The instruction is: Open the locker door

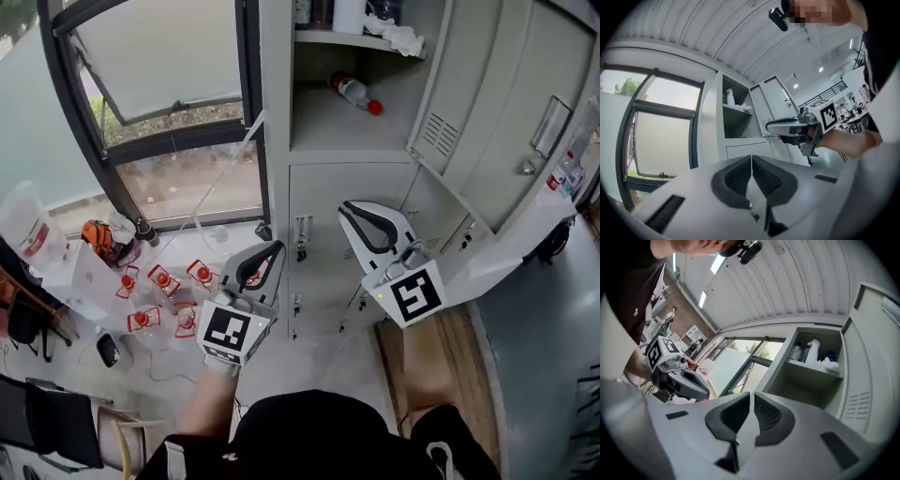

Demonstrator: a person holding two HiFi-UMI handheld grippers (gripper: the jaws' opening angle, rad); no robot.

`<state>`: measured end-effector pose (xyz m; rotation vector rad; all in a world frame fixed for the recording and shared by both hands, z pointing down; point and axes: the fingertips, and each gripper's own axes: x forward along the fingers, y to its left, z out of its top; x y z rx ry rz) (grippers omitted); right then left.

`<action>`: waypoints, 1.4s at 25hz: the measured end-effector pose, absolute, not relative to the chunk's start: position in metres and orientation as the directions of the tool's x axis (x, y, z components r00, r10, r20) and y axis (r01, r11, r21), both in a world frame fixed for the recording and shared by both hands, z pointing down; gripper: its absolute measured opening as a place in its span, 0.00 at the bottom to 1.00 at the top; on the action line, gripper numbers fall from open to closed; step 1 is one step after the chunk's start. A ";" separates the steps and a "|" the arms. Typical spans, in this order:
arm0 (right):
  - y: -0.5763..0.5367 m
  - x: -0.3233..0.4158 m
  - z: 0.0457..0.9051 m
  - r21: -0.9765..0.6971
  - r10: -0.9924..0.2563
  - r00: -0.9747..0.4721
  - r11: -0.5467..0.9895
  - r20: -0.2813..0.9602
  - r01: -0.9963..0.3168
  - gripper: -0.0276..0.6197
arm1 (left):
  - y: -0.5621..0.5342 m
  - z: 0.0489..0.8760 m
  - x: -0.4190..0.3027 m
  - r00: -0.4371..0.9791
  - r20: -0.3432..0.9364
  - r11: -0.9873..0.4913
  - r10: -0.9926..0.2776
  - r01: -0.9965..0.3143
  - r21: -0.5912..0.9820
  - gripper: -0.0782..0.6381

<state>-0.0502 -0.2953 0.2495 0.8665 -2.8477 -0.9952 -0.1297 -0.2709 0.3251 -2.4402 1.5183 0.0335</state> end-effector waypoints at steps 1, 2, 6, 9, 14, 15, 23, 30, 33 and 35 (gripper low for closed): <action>-0.294 -0.053 0.254 0.534 -0.490 -0.851 0.677 -0.186 -0.507 0.11 | -0.269 0.325 -0.134 0.442 -0.158 -0.407 -0.883 -0.888 -0.212 0.14; -0.293 -0.055 0.260 0.499 -0.486 -0.852 0.699 -0.194 -0.512 0.11 | -0.268 0.326 -0.137 0.434 -0.156 -0.399 -0.887 -0.892 -0.212 0.14; -0.295 -0.057 0.285 0.409 -0.490 -0.847 0.743 -0.207 -0.530 0.11 | -0.264 0.331 -0.145 0.412 -0.144 -0.380 -0.900 -0.901 -0.208 0.14; -0.294 -0.058 0.300 0.335 -0.488 -0.844 0.775 -0.220 -0.536 0.11 | -0.261 0.335 -0.148 0.405 -0.135 -0.374 -0.904 -0.904 -0.207 0.14; -0.291 -0.055 0.321 0.252 -0.494 -0.841 0.804 -0.220 -0.538 0.11 | -0.258 0.343 -0.154 0.388 -0.120 -0.362 -0.914 -0.912 -0.193 0.14; -0.290 -0.055 0.324 0.245 -0.495 -0.841 0.806 -0.219 -0.539 0.11 | -0.257 0.345 -0.155 0.386 -0.117 -0.361 -0.915 -0.914 -0.187 0.14; -0.288 -0.053 0.340 0.219 -0.511 -0.836 0.809 -0.200 -0.546 0.11 | -0.255 0.358 -0.155 0.381 -0.092 -0.362 -0.920 -0.916 -0.174 0.14; -0.288 -0.050 0.345 0.218 -0.518 -0.834 0.806 -0.192 -0.551 0.11 | -0.258 0.368 -0.148 0.396 -0.076 -0.380 -0.915 -0.911 -0.161 0.14; -0.290 -0.049 0.347 0.223 -0.523 -0.832 0.803 -0.184 -0.553 0.11 | -0.261 0.370 -0.147 0.399 -0.074 -0.384 -0.914 -0.910 -0.156 0.14; -0.290 -0.049 0.348 0.225 -0.525 -0.831 0.801 -0.181 -0.555 0.11 | -0.263 0.371 -0.146 0.400 -0.073 -0.386 -0.914 -0.910 -0.150 0.14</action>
